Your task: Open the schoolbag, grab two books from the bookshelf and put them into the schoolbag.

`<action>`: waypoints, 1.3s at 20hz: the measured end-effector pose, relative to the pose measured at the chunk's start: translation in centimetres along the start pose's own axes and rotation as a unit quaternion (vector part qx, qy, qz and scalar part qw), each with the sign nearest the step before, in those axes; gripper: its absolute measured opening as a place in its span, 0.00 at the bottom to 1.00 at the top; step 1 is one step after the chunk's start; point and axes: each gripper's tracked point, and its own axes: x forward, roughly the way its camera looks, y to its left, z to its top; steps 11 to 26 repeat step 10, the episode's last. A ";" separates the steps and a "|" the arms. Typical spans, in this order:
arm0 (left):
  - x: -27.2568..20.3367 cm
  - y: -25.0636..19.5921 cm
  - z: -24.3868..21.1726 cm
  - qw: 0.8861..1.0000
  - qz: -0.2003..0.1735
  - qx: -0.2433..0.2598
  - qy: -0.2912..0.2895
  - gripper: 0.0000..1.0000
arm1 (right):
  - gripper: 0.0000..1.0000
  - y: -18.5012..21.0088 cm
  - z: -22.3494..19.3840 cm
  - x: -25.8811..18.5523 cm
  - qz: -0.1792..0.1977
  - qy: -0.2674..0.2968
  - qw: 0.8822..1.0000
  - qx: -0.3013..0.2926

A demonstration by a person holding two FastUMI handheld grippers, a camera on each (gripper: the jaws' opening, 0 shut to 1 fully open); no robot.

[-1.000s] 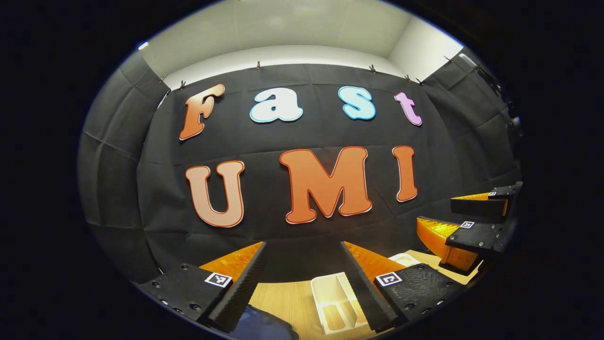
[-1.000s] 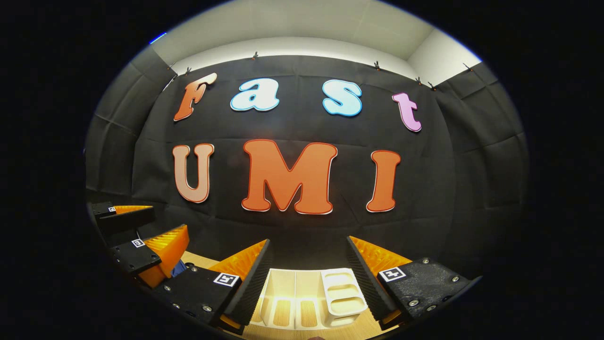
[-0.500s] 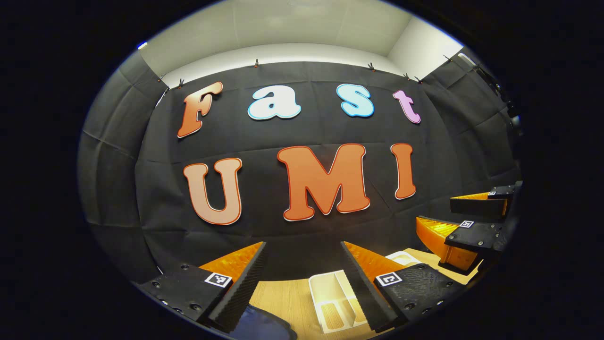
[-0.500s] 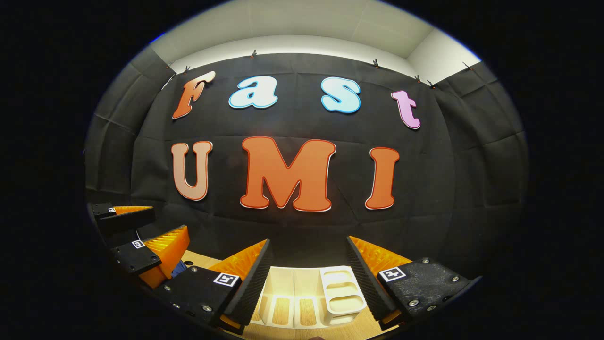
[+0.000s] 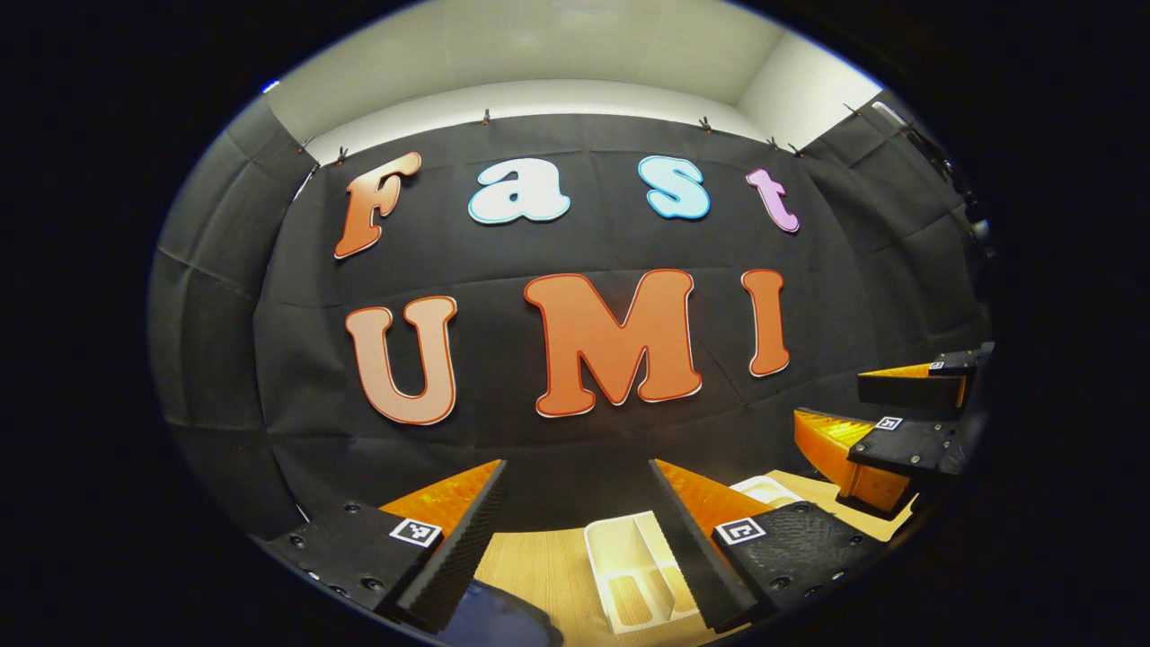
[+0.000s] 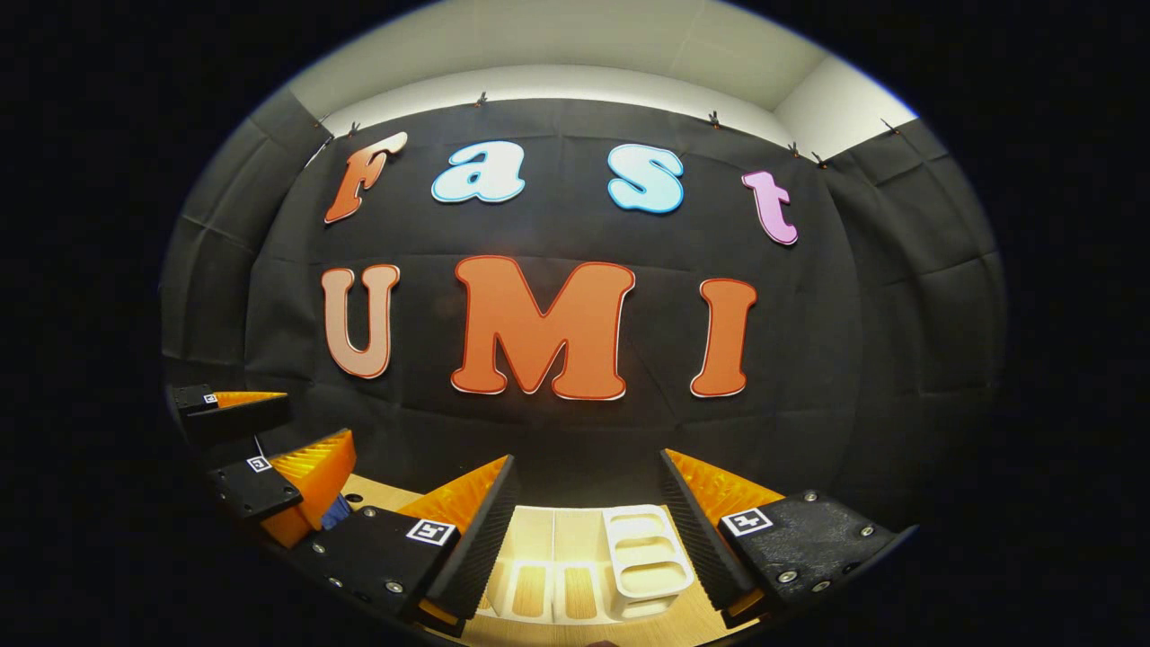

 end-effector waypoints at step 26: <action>0.1 -0.3 -0.1 1.000 -0.007 0.001 0.002 0.95 | 0.92 -0.4 0.0 0.0 -0.004 0.001 1.000 -0.006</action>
